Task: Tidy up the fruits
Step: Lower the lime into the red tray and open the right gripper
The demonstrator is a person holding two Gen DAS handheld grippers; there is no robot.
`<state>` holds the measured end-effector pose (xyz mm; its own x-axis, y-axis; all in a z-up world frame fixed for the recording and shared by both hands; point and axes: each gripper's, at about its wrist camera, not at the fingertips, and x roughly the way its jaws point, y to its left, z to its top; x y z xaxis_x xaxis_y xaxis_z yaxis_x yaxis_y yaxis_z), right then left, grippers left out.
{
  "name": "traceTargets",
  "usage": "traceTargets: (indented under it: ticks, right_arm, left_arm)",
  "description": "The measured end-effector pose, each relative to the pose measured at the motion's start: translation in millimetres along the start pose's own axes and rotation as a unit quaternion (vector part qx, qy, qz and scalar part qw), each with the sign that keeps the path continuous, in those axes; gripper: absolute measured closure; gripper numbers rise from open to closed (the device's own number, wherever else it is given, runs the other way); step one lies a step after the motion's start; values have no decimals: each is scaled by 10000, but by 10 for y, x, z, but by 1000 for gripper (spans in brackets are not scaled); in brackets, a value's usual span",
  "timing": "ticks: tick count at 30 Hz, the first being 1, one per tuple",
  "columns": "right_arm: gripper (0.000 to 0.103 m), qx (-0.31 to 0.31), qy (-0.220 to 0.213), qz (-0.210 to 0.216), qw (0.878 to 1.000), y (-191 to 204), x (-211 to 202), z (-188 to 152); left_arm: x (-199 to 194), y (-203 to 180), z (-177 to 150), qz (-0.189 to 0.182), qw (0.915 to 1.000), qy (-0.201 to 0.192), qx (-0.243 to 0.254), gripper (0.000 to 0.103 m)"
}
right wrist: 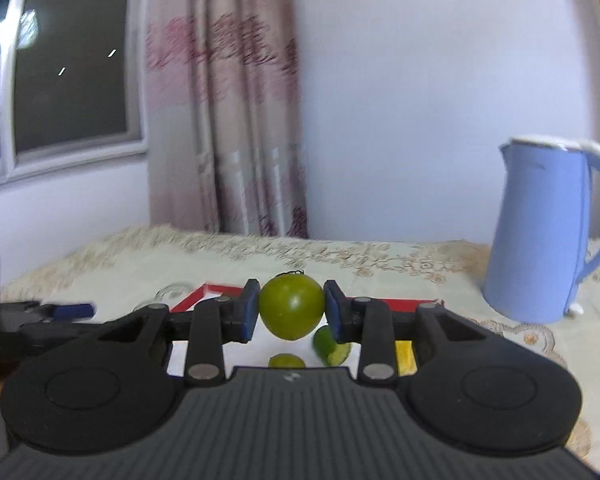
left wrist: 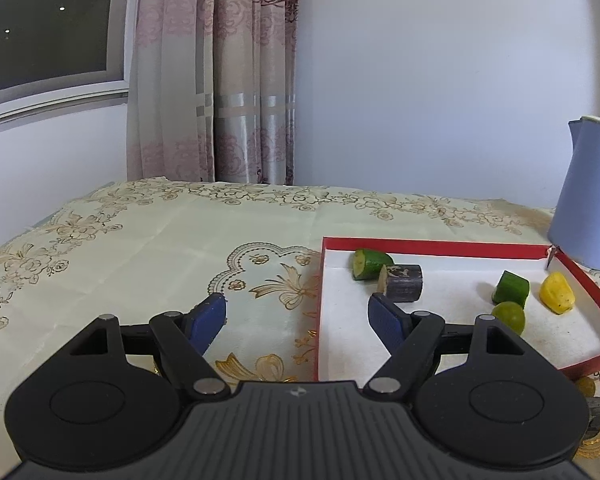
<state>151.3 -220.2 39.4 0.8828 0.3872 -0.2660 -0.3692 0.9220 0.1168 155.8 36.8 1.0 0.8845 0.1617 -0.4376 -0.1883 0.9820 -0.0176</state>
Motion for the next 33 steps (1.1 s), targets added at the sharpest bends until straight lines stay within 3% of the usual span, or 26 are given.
traceTargets:
  ticks: [10,33]
  right_arm:
    - [71,125,335,-590,9976,-308,217,-282]
    - [70,291,708,-1098,9910,-503,548,-426]
  left_arm:
    - [4,-49,-28,-23,9999,40,100,25]
    - [-10,-116,-51,-81,9997,59,241,25]
